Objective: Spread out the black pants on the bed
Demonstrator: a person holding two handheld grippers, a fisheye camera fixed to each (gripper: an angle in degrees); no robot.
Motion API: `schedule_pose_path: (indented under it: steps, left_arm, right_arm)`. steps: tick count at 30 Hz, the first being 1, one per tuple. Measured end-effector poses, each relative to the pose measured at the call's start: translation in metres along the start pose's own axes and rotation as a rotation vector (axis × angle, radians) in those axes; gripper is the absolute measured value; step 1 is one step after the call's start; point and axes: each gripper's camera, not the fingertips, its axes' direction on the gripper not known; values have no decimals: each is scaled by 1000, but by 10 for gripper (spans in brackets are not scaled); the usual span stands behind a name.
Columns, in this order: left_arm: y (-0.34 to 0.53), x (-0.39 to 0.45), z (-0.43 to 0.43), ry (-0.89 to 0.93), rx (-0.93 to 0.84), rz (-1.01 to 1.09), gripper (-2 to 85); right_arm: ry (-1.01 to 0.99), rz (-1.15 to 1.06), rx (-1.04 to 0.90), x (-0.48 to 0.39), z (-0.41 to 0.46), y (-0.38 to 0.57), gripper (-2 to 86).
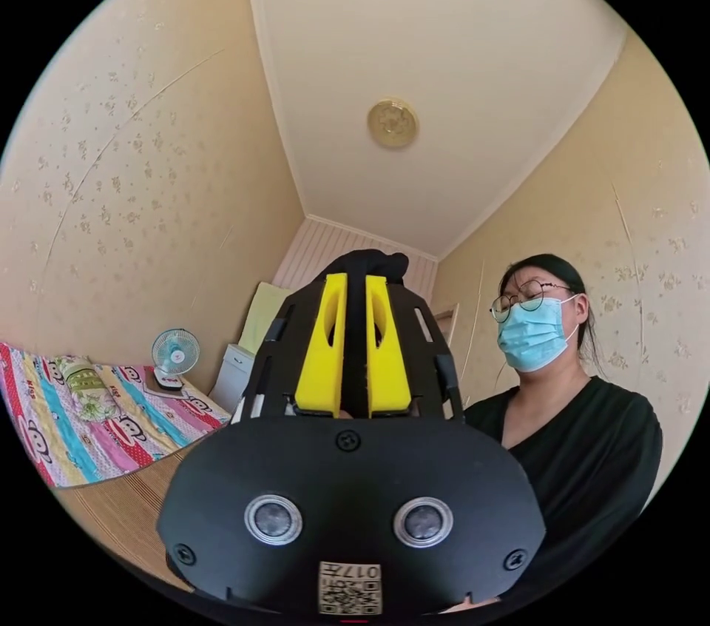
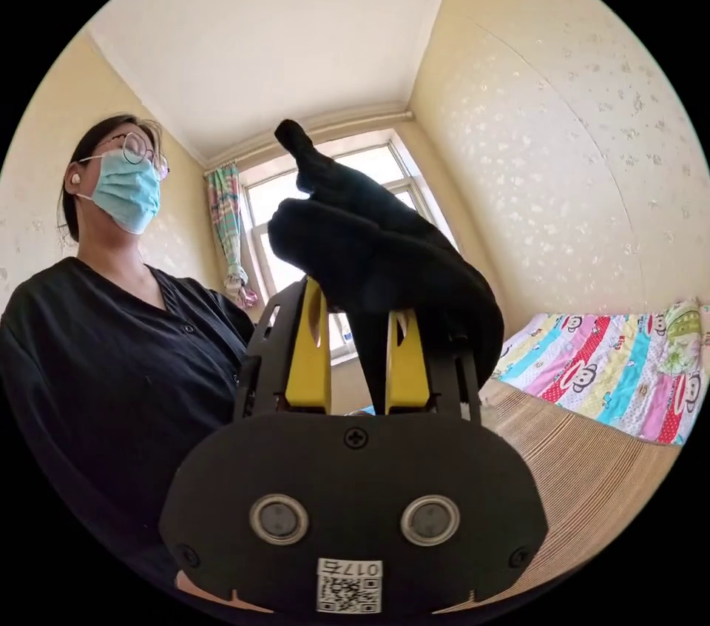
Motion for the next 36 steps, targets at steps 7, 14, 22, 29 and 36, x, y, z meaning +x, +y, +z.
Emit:
schedule_pose_path:
  steps: [7, 14, 22, 29, 36]
  left_arm:
    - [-1, -10, -26, 124, 65, 19, 48]
    - [-9, -32, -34, 249, 137, -31, 48]
    - [-11, -42, -36, 321, 145, -60, 48]
    - [-23, -36, -42, 342, 158, -33, 49]
    - [-18, -37, -22, 392, 111, -45, 49]
  right_arm:
    - [270, -76, -162, -16, -23, 25, 138]
    - [550, -148, -322, -43, 3, 84, 155]
    - [558, -253, -381, -75, 51, 129, 169]
    - [616, -303, -432, -88, 61, 165, 181]
    - [669, -341, -314, -129, 56, 178, 190]
